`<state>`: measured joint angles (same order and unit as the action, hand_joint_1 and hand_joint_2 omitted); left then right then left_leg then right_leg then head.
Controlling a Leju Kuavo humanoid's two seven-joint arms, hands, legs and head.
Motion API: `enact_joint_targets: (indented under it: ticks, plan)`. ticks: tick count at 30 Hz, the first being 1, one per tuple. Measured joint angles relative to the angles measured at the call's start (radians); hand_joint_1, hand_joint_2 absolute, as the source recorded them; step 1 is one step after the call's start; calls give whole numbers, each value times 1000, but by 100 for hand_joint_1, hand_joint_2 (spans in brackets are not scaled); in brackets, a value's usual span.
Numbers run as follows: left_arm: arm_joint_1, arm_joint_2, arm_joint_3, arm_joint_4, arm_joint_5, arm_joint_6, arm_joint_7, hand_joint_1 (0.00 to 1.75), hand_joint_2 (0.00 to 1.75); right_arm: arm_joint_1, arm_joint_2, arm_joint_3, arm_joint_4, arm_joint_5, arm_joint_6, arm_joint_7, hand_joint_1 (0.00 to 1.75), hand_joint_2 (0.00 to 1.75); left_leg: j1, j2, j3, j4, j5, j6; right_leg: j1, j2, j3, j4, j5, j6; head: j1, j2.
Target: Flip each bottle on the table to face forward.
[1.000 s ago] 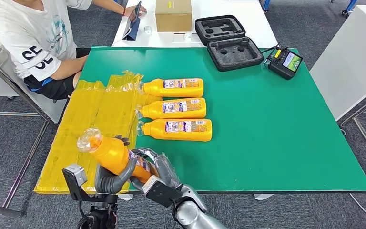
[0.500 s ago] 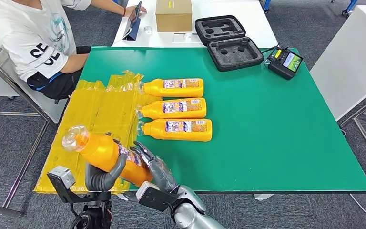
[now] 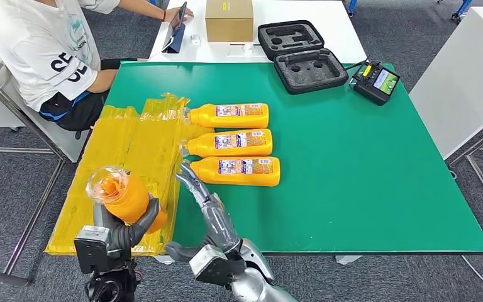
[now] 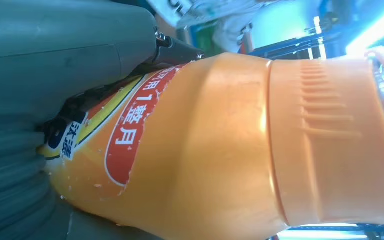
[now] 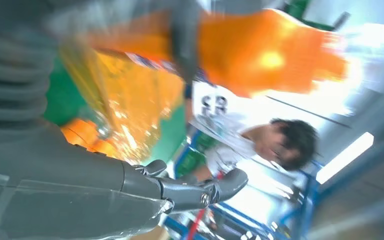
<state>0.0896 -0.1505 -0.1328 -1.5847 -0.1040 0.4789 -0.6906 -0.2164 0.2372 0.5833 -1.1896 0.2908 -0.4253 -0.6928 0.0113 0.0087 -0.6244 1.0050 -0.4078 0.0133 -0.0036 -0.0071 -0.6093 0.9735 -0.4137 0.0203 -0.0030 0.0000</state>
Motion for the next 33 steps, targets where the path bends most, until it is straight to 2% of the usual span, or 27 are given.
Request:
enact_joint_targets:
  ticks: [5, 9, 12, 17, 20, 23, 26, 33]
  plan:
    - [-35, 21, 11, 45, -217, 74, 49, 174, 175, 20, -19, 7, -103, -83, -66, -5, 0, 0, 0, 0, 0, 0, 0, 0, 0, 0, 0, 0, 0, 0, 0, 0]
    - [-101, 58, 32, 151, -431, 121, 109, 175, 175, 20, -42, 41, -189, -135, -110, -6, 0, 175, 0, 0, 0, 0, 0, 0, 0, 0, 0, 0, 0, 0, 0, 0]
    - [-158, 91, 40, 244, -552, 138, 147, 175, 175, 18, -52, 63, -212, -148, -112, -6, 0, 175, 0, 0, 0, 0, 1, 0, 0, 0, 0, 0, 1, 0, 0, 0]
    - [-216, 125, 46, 346, -589, 145, 161, 175, 175, 16, -62, 84, -231, -151, -111, -6, 0, 175, 0, 0, 0, 0, 1, -1, 0, 0, 0, 1, 1, 0, 0, 0]
    - [-243, 139, 42, 386, -678, 138, 208, 175, 175, 11, -64, 89, -235, -154, -95, -6, 0, 175, 0, 0, 0, 0, 1, -1, 0, 0, 0, 0, 0, 0, 0, 0]
    - [-296, 166, 24, 451, -866, 81, 293, 175, 175, 0, -64, 100, -234, -158, -51, -6, 0, 175, 0, 0, 0, 0, 1, -1, 0, 0, 0, 0, 1, 0, 0, 0]
    - [-360, 199, -4, 533, -983, -11, 338, 175, 175, -10, -60, 110, -230, -158, -13, -6, 0, 175, 0, 0, 0, 0, 2, -1, 0, 0, 0, 1, 1, 0, 0, 0]
    - [-433, 237, -42, 632, -1022, -62, 347, 175, 175, -23, -57, 123, -213, -156, 5, -6, 0, 175, 0, 0, 0, 0, 2, -1, 0, 0, 0, 1, 1, 0, 0, 0]
